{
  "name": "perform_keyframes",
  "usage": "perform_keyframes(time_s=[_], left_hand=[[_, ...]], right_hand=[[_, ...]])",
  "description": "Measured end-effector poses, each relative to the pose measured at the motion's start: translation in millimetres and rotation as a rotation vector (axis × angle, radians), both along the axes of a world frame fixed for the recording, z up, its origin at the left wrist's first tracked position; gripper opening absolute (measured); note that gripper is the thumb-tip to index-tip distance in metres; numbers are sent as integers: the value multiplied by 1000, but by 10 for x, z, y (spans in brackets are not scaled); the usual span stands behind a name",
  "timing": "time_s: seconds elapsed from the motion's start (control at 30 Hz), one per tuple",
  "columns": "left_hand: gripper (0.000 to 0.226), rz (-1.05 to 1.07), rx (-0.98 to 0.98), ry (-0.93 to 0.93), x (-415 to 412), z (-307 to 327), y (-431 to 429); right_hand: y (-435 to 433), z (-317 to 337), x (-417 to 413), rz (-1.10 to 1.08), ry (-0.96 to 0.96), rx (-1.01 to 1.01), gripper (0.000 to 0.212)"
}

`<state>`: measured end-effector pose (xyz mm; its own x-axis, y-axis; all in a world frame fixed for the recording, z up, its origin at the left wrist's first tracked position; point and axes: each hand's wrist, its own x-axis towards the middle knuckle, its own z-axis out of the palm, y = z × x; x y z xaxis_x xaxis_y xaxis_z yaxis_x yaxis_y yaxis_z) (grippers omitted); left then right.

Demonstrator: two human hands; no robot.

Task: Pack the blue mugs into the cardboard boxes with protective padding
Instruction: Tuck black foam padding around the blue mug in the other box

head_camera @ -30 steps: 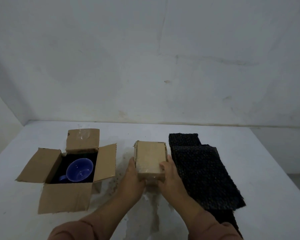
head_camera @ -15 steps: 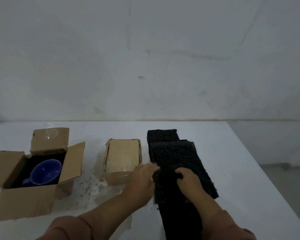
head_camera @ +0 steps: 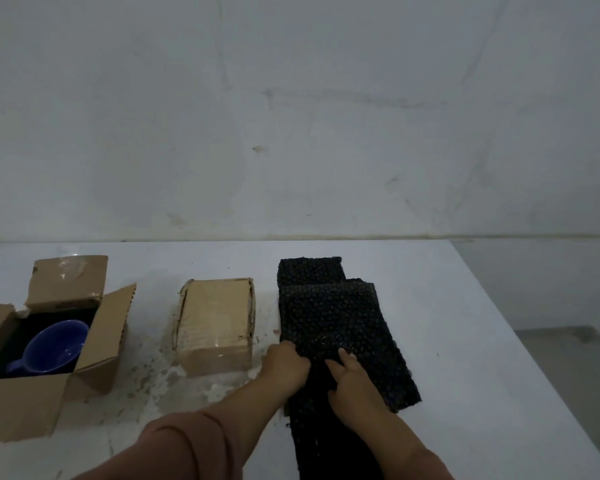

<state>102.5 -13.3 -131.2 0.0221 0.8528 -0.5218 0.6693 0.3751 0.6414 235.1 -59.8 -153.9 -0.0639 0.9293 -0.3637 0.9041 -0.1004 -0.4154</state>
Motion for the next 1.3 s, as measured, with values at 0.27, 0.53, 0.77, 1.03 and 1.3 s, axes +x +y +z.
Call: perform_keyframes(time_s=[0.27,0.53,0.77,1.03,1.3], left_hand=[[36,-94,98,85,187,-44,17],[23,161,17,-657,84,466,91],[30,393,111,-1029,-593,1058,93],[68,333,190,-808,-1934,1224,54],[27,294,442,-505,-3196,1422,74]], right_hand=[[-23,39,24,-34,122,-3,54],[99,358,290,-603,474,300,31],[334,672,69,-759,1299,-270,36],[590,1106,-837,-517,1317,129,77],[791,1564,-1973,-99,609,497,29]])
